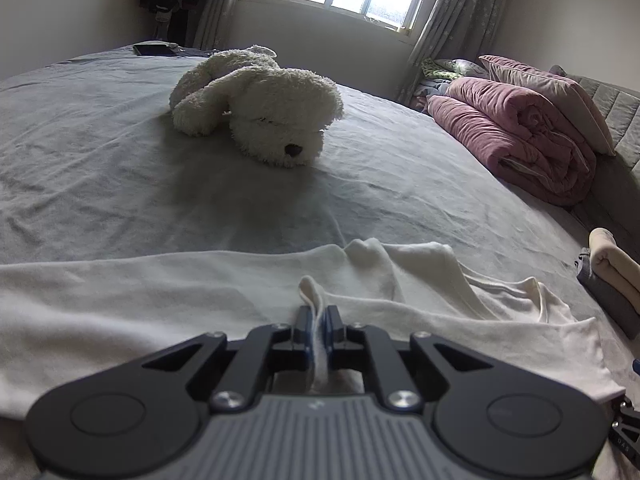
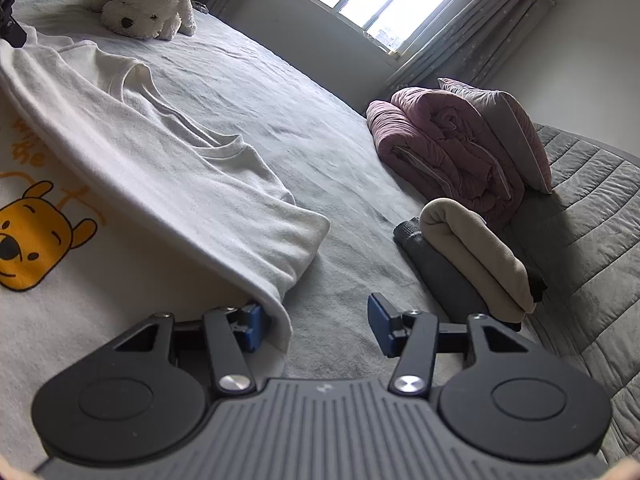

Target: Fold clothes

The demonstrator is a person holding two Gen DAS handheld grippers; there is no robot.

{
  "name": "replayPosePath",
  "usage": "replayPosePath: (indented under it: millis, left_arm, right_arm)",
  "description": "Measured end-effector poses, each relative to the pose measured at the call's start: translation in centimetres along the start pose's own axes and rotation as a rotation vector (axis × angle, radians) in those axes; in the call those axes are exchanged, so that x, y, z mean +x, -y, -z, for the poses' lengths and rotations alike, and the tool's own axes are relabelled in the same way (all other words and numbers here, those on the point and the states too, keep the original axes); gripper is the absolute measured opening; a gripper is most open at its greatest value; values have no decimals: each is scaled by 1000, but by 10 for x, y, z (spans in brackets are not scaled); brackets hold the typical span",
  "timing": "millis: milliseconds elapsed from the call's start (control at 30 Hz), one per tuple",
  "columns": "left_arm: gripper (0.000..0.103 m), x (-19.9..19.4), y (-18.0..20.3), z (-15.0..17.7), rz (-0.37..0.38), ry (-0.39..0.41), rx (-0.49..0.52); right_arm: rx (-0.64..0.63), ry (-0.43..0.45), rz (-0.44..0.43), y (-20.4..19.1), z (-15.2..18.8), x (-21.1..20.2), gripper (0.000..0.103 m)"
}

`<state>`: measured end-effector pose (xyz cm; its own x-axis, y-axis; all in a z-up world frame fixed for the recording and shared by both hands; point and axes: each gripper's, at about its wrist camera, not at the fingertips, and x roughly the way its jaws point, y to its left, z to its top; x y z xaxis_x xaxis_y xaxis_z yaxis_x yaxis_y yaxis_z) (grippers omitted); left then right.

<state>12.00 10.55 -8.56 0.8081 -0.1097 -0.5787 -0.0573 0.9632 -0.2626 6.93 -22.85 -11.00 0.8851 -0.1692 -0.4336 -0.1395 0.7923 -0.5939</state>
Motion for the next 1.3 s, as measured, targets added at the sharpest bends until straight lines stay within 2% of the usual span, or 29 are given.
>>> replayPosePath:
  millis: [100, 167, 200, 267, 400, 500, 567, 733, 833, 900, 1000, 1067, 1200, 1300]
  left_arm:
    - [11, -2, -1, -1, -3, -2, 7]
    - [25, -3, -4, -3, 24, -18, -13]
    - [28, -3, -7, -4, 39, -26, -25]
    - [33, -3, -9, -6, 68, -41, -44]
    - [33, -1, -14, -12, 122, -60, -68]
    - [32, 1, -18, -15, 155, -67, -68]
    - [32, 4, -20, -15, 164, -76, -58]
    - [27, 7, -30, -11, 190, -56, -87]
    - [23, 8, -34, -12, 217, -43, -122]
    - [20, 10, -36, -12, 233, -38, -144]
    - [13, 14, -36, -12, 244, -37, -151]
    - [4, 15, -35, -11, 242, -32, -146]
    - [4, 9, -32, -12, 246, 26, -136]
    - [4, 13, -25, -12, 235, 31, -106]
  right_arm:
    - [-8, -16, -34, 2, -1, -5, 54]
    - [3, -40, -84, 8, -2, -10, 55]
    - [29, -54, -120, 14, -3, -14, 55]
    - [116, -83, -207, 30, -1, -23, 57]
    - [375, -120, -375, 70, 8, -30, 57]
    - [561, -104, -457, 91, 6, -22, 58]
    - [633, -81, -488, 99, -2, -10, 58]
    - [691, -56, -501, 98, -18, 32, 57]
    - [719, -48, -494, 94, -20, 55, 46]
    - [753, -44, -486, 93, -18, 65, 43]
    - [815, -24, -488, 96, -12, 73, 32]
    - [840, -16, -496, 95, -8, 76, 6]
    - [871, 30, -446, 101, 0, 73, 5]
    - [870, 19, -398, 103, 4, 76, 5]
